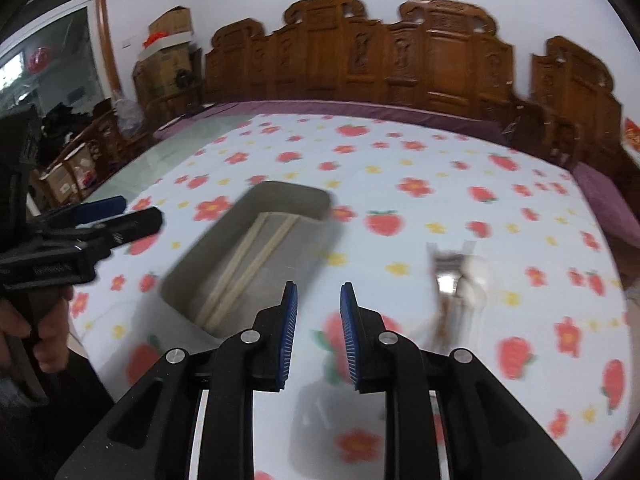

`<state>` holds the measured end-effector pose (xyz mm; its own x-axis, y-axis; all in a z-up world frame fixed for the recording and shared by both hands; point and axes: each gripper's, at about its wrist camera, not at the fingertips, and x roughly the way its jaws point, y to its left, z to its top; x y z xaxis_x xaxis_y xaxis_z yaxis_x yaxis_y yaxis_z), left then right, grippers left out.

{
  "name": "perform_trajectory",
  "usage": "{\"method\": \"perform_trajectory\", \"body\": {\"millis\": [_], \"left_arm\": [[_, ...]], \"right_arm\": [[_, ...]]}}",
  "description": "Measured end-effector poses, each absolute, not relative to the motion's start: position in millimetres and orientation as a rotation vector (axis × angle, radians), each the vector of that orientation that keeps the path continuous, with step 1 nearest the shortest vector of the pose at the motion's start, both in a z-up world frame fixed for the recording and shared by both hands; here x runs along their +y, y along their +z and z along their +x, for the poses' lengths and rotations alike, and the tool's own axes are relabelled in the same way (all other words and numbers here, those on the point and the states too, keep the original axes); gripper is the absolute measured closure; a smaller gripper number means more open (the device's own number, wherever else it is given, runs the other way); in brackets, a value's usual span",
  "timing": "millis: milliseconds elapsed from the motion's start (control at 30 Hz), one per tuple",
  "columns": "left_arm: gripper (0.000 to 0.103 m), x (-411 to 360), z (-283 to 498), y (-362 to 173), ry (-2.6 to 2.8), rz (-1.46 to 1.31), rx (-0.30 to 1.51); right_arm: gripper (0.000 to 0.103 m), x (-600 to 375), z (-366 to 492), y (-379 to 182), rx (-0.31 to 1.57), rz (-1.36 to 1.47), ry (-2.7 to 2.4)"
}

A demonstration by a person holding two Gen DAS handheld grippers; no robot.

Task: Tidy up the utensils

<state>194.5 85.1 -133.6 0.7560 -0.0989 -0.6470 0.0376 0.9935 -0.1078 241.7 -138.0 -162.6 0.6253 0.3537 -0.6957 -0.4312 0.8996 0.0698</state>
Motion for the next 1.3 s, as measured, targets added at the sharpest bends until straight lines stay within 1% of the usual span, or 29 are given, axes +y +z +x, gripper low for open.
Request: {"method": "perform_trajectory", "body": {"millis": [367, 533, 700, 1067, 1267, 1300], "left_arm": [[0.009, 23, 196, -147, -0.177, -0.014, 0.743], [0.009, -2, 195, -152, -0.235, 0.013, 0.763], [0.009, -23, 192, -156, -0.269, 0.054, 0.776], [0.009, -61, 187, -179, -0.299, 0.119, 0.811], [0.015, -66, 188, -192, -0.297, 0.117, 0.840], [0.018, -67, 188, -194, -0.298, 0.118, 0.844]], "right_arm": [[0.079, -228, 255, -180, 0.764, -0.098, 0.302], [0.079, -249, 265, -207, 0.798, -0.056, 0.285], [0.079, -251, 278, -229, 0.850, -0.059, 0.284], [0.079, -234, 312, -255, 0.918, -0.113, 0.329], [0.079, -228, 329, -264, 0.937, -0.137, 0.319], [0.079, -227, 331, -264, 0.937, -0.137, 0.314]]}}
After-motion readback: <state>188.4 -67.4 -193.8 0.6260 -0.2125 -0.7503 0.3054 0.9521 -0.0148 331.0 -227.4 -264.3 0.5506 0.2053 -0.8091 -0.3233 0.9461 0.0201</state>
